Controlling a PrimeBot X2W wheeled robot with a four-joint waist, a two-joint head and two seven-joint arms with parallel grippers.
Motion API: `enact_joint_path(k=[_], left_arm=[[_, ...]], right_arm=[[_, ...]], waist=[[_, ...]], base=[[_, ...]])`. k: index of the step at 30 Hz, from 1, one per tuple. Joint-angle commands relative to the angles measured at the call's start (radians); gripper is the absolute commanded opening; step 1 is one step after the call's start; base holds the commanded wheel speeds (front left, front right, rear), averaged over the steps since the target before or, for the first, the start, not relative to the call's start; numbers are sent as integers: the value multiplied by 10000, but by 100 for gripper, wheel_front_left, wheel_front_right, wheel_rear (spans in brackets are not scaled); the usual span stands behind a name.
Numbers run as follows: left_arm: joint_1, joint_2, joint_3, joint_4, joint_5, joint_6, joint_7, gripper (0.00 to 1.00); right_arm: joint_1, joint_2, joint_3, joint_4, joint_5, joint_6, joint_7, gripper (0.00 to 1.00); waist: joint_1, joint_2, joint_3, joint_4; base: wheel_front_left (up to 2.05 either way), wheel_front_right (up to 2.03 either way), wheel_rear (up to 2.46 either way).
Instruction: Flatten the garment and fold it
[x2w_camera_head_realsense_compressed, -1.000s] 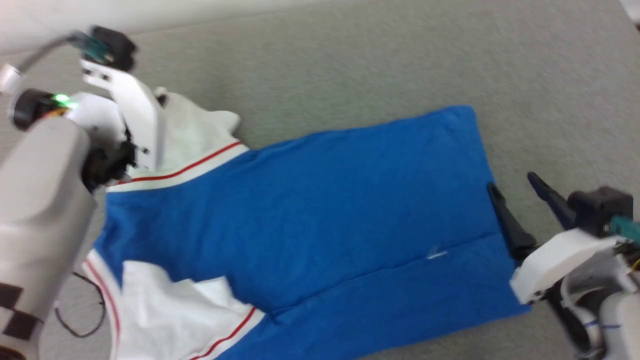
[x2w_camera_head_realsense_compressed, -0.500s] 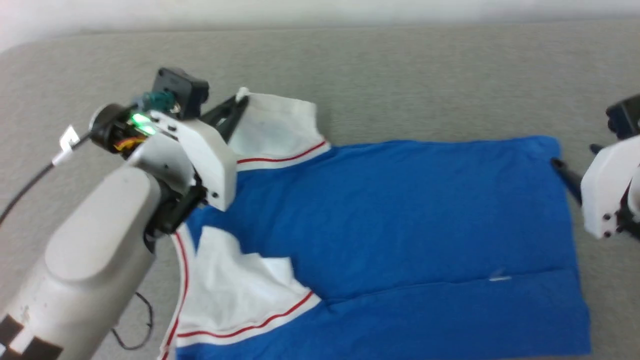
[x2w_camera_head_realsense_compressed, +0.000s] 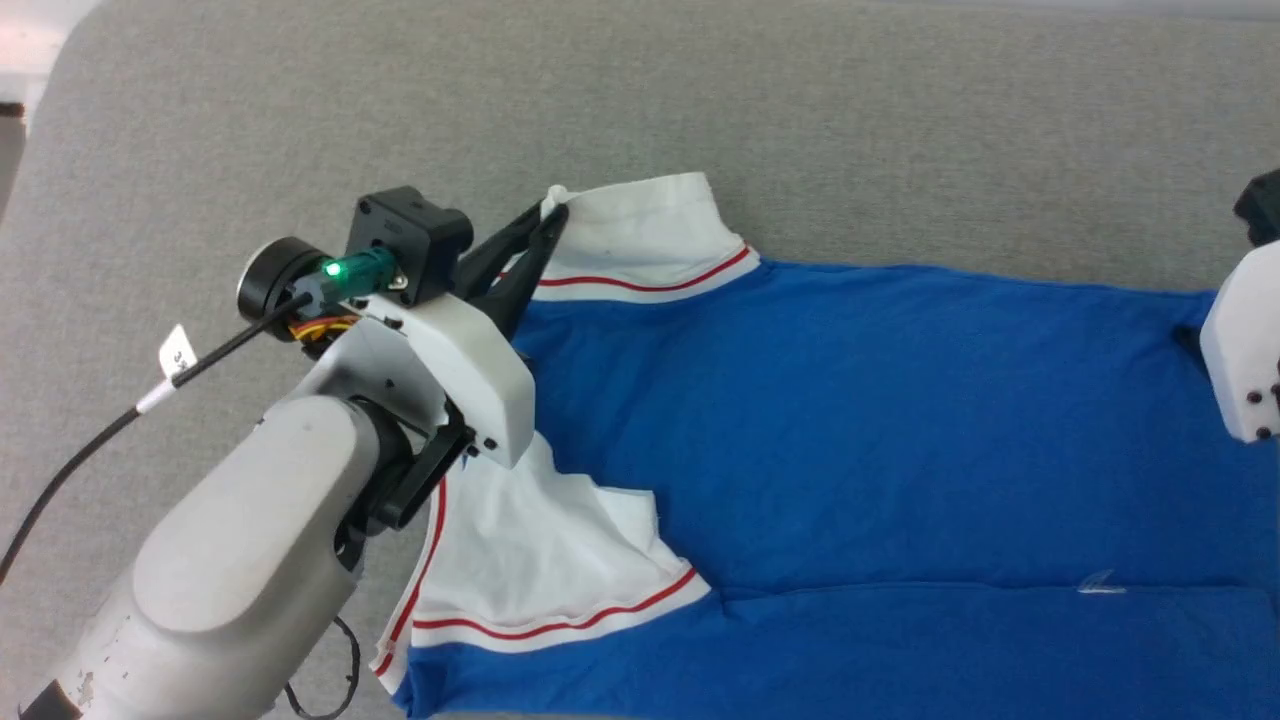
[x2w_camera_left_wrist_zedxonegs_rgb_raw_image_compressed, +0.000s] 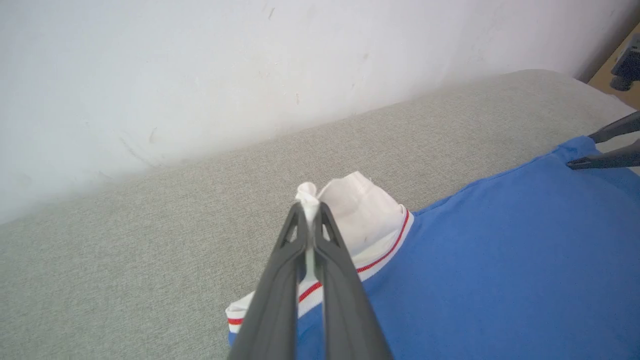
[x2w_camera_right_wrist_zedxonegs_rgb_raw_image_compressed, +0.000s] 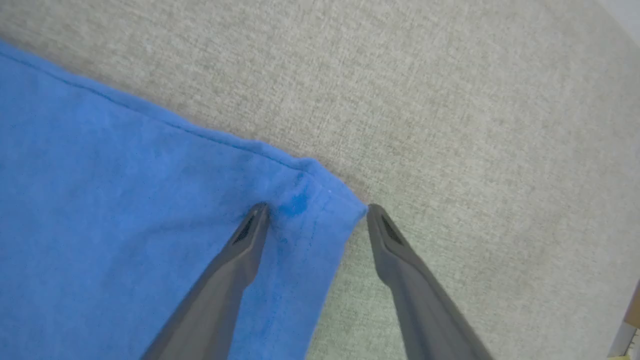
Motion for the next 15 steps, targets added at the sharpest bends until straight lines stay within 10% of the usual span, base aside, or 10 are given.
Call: enact_joint_path(k=[1, 3, 4, 5, 15], left_arm=[[171, -38, -39, -73, 56, 62, -101, 0], [216, -77, -79, -109, 37, 61, -127, 0], [243, -92, -98, -110, 21, 56, -137, 0], [274, -100, -109, -100, 2, 55, -150, 0], [811, -85, -56, 285, -261, 193, -420, 0]], right_arm=[[-122, 97, 185, 178, 94, -6, -144, 100], [-117, 85, 467, 399, 261, -6, -238, 100], [-105, 70, 611, 494, 356, -6, -256, 62], [-88, 59, 738, 578, 480, -6, -257, 0], [-139, -33, 972, 864, 1122, -6, -1456, 0]], waist=[[-1, 1, 176, 201], [-1, 1, 205, 253], [-1, 1, 203, 270], [-1, 1, 193, 277], [-1, 1, -630, 50]], base=[[0, 0, 0], [0, 0, 0], [0, 0, 0], [0, 0, 0], [0, 0, 0]])
